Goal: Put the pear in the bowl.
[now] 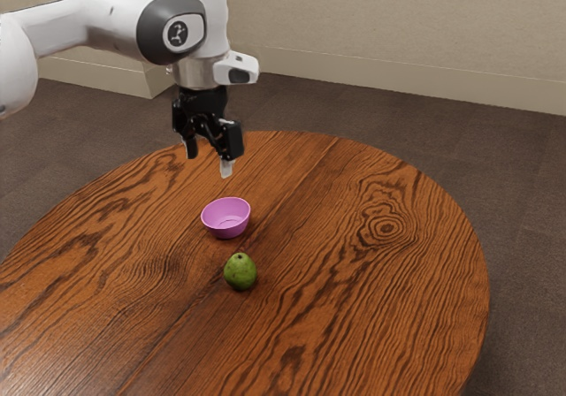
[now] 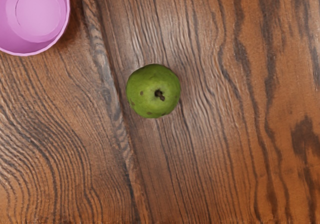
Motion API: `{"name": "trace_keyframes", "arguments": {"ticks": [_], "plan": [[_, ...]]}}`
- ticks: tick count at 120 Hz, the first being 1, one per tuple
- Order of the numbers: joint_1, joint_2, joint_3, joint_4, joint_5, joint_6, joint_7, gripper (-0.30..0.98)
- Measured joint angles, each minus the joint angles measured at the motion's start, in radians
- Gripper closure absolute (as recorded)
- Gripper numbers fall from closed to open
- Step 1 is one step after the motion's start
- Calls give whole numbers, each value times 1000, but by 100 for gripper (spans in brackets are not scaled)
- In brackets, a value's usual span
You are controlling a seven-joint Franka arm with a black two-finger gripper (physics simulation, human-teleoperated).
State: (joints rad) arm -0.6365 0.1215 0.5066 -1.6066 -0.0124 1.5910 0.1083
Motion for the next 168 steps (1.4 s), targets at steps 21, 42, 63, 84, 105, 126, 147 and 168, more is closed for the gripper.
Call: {"name": "trace_keyframes", "arguments": {"ticks": [21, 42, 63, 84, 105, 126, 147, 168], "plan": [[35, -4, -20, -52, -40, 35, 2, 0], [31, -28, -24, -117, -55, 82, 1, 0], [25, -30, -29, -258, -89, 169, -5, 0], [26, 44, -25, -363, -143, 296, -12, 0], [47, 157, -19, -356, -186, 426, -14, 0], [53, 222, -19, -349, -239, 511, -12, 0], [76, 261, -18, -348, -266, 552, -10, 0], [85, 290, -24, -327, -284, 571, -9, 5]]}}
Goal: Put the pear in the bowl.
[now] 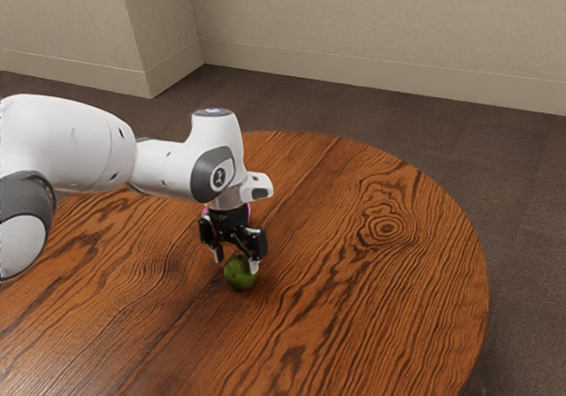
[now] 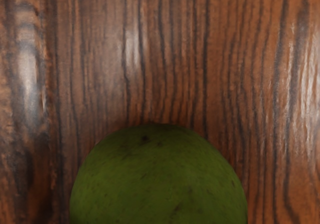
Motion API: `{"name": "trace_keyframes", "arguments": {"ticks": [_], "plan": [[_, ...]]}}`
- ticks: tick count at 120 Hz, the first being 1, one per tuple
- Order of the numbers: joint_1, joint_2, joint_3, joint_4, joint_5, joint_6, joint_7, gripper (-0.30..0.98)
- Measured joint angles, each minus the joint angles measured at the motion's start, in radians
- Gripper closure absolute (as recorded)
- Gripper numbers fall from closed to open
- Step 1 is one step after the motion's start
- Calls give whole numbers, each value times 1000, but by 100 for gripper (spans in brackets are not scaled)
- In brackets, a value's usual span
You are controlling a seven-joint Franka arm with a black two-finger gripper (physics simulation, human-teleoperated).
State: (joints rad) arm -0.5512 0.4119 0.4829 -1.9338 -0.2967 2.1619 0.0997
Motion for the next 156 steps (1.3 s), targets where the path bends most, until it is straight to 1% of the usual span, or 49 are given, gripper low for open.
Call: {"name": "trace_keyframes", "arguments": {"ticks": [52, 71, 90, 124, 142, 156], "plan": [[0, 37, -3, 2, -37, 14, 0, 26], [0, 50, -3, -1, -61, 26, -4, 30], [0, 45, -2, -1, -69, 33, -10, 33], [0, -27, 21, 4, -52, 26, -27, 51], [-1, -44, 61, 68, -37, 27, -45, 61], [0, -21, 105, 132, -30, 28, -61, 65]]}}
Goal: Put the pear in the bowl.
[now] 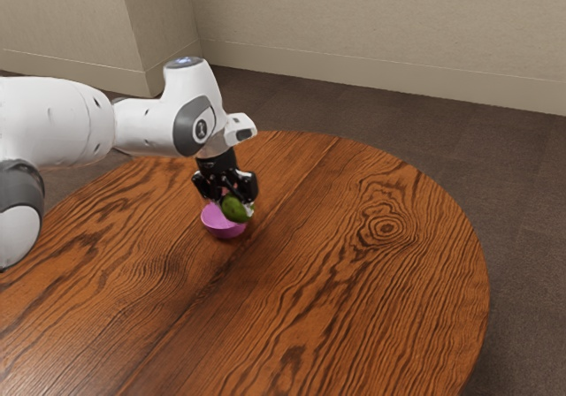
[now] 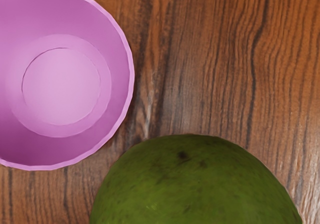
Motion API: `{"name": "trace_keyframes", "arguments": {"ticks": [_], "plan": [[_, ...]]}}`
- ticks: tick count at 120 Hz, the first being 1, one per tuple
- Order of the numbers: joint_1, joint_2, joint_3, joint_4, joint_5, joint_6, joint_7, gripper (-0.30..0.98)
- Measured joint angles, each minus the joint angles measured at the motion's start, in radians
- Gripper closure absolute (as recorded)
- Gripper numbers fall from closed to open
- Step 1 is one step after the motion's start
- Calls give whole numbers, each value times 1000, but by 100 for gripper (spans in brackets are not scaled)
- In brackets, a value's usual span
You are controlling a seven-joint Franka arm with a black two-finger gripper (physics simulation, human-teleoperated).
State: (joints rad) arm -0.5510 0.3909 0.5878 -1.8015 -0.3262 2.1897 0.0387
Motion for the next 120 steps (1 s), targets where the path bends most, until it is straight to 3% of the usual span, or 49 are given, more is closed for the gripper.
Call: {"name": "trace_keyframes", "arguments": {"ticks": [67, 89, 120], "plan": [[116, 224, 20, 169, -58, 7, -51, 62], [118, 231, 11, 173, -84, 6, -40, 34], [118, 239, 10, 190, -107, 1, -2, 12]]}}
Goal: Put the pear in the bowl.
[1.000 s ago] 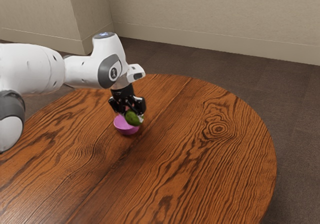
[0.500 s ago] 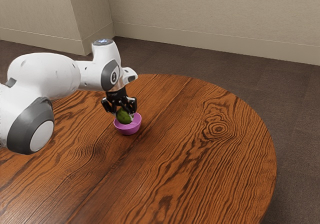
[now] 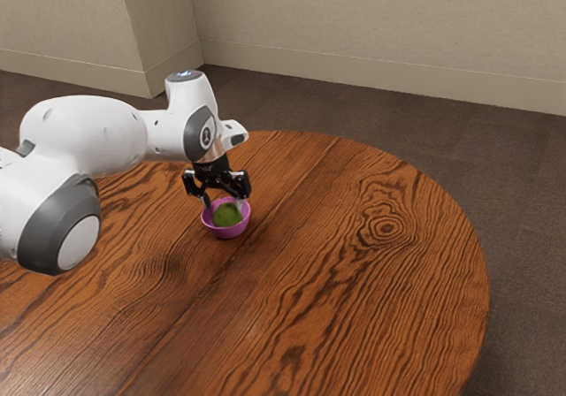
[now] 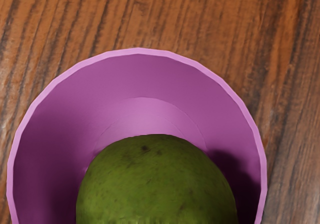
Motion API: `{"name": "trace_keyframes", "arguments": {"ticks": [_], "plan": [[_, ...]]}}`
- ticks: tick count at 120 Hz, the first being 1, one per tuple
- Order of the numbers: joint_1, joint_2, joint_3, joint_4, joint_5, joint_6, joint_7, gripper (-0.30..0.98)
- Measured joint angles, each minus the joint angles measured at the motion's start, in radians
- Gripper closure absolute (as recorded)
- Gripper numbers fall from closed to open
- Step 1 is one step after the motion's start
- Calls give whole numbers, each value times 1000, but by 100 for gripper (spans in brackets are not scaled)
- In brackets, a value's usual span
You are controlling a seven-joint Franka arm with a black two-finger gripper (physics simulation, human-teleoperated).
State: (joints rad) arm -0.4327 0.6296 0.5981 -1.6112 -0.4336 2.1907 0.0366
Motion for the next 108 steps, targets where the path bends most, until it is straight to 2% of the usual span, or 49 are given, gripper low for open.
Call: {"name": "trace_keyframes", "arguments": {"ticks": [26, 32, 44, 56, 77, 108], "plan": [[-20, -21, 4, 4, 0, -7, 23, 4], [-55, -48, 22, 4, 3, -19, 27, 4], [-172, -117, 116, 1, 17, -62, 34, 2], [-227, -224, 139, -3, 70, -113, 40, 1], [-320, -385, 143, -4, 199, -217, 48, 1], [-366, -490, 134, 0, 289, -328, 54, 0]]}}
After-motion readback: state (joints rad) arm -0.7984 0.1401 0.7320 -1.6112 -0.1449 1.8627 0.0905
